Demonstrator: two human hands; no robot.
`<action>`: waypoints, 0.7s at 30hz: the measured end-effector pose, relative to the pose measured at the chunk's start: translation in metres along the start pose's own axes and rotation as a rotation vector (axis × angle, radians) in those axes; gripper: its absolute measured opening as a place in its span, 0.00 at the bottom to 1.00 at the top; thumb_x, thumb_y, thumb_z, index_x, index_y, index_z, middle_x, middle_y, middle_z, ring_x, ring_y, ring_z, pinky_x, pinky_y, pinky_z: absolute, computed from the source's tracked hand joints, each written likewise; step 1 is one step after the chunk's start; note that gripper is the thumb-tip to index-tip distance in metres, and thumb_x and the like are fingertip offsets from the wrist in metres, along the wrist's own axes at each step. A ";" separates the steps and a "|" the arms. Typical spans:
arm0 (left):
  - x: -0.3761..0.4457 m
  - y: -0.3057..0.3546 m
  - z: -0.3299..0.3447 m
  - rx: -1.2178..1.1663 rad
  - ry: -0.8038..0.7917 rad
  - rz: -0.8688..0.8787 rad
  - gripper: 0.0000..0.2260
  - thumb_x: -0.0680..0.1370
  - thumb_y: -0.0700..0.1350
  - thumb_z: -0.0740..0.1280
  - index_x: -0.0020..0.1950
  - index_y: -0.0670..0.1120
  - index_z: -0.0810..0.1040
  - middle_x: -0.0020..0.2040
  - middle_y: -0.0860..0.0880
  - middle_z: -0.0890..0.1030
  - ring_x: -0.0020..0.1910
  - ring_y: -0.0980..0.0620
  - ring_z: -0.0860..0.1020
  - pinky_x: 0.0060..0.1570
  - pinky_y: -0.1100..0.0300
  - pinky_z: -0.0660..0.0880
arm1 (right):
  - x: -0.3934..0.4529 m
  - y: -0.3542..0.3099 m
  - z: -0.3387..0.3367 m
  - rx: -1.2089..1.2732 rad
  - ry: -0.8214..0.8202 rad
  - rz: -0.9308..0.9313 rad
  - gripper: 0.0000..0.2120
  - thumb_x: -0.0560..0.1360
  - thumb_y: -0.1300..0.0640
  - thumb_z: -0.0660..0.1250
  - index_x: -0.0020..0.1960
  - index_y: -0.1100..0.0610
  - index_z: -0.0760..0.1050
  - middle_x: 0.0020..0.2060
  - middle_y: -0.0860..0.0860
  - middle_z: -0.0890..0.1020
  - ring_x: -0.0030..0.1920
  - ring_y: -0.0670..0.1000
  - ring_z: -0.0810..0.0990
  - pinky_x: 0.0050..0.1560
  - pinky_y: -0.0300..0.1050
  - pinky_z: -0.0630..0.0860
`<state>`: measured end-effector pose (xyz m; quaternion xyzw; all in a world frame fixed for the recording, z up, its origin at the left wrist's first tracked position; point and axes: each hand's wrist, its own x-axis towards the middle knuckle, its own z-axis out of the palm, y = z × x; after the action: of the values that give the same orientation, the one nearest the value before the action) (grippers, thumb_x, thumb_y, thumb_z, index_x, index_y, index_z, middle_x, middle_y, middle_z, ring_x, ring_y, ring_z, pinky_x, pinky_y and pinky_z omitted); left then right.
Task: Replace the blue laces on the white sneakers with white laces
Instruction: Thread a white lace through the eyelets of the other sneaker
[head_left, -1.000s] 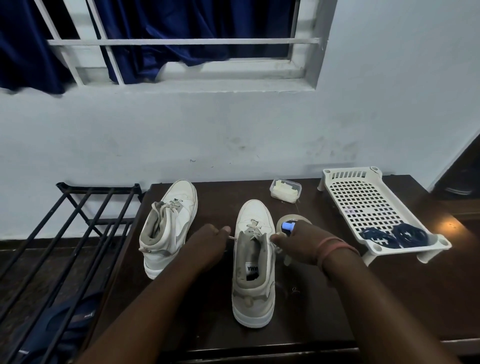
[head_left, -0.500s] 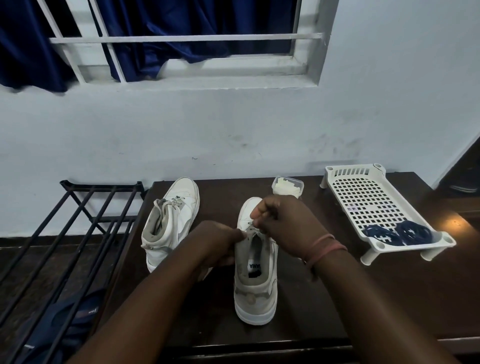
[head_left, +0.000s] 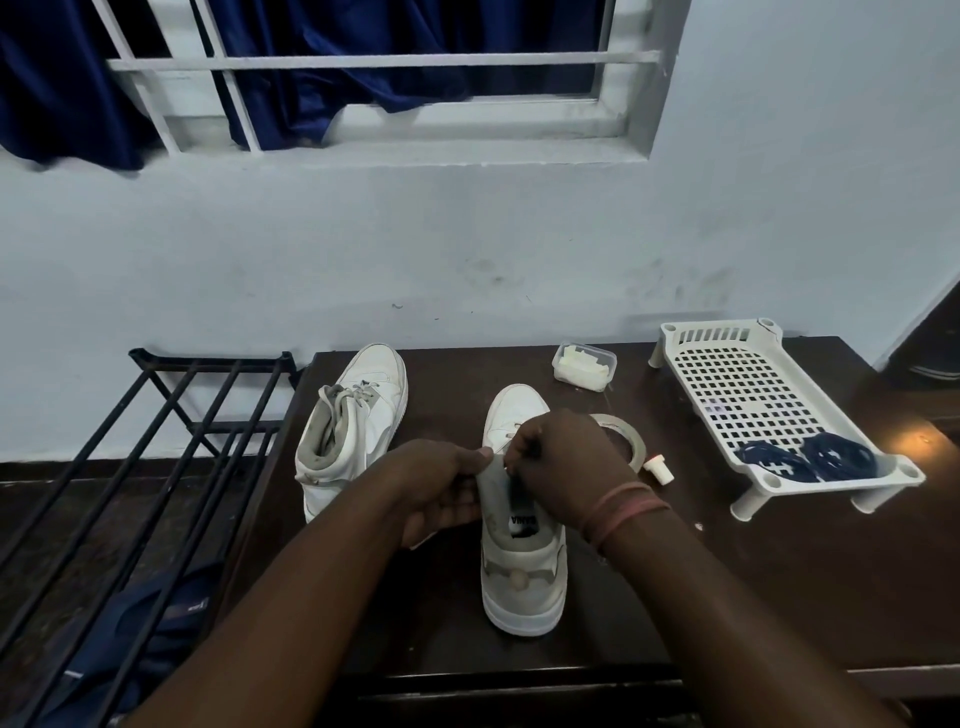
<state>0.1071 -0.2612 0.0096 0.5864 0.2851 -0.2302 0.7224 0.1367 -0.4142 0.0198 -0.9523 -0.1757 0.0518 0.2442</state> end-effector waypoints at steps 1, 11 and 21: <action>0.000 0.000 0.000 -0.001 -0.001 0.002 0.05 0.81 0.41 0.67 0.52 0.40 0.81 0.52 0.41 0.84 0.43 0.48 0.83 0.47 0.55 0.81 | 0.001 0.000 0.000 0.011 0.013 0.003 0.09 0.71 0.60 0.65 0.39 0.55 0.84 0.36 0.49 0.85 0.40 0.50 0.82 0.44 0.45 0.78; 0.000 0.001 -0.003 0.017 -0.024 0.055 0.10 0.80 0.46 0.70 0.55 0.40 0.83 0.55 0.38 0.85 0.50 0.45 0.83 0.55 0.51 0.81 | 0.003 0.001 0.004 -0.002 0.022 -0.027 0.07 0.71 0.59 0.66 0.39 0.52 0.81 0.38 0.48 0.84 0.45 0.53 0.80 0.48 0.48 0.78; 0.002 -0.010 0.005 0.083 -0.022 0.083 0.07 0.79 0.35 0.67 0.50 0.35 0.84 0.51 0.34 0.84 0.50 0.39 0.82 0.63 0.43 0.77 | 0.001 -0.001 0.006 -0.054 0.104 -0.063 0.02 0.71 0.57 0.69 0.42 0.50 0.78 0.41 0.46 0.82 0.49 0.52 0.77 0.51 0.46 0.72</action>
<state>0.1028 -0.2679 0.0012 0.6245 0.2428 -0.2181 0.7096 0.1361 -0.4098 0.0149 -0.9539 -0.1940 -0.0100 0.2288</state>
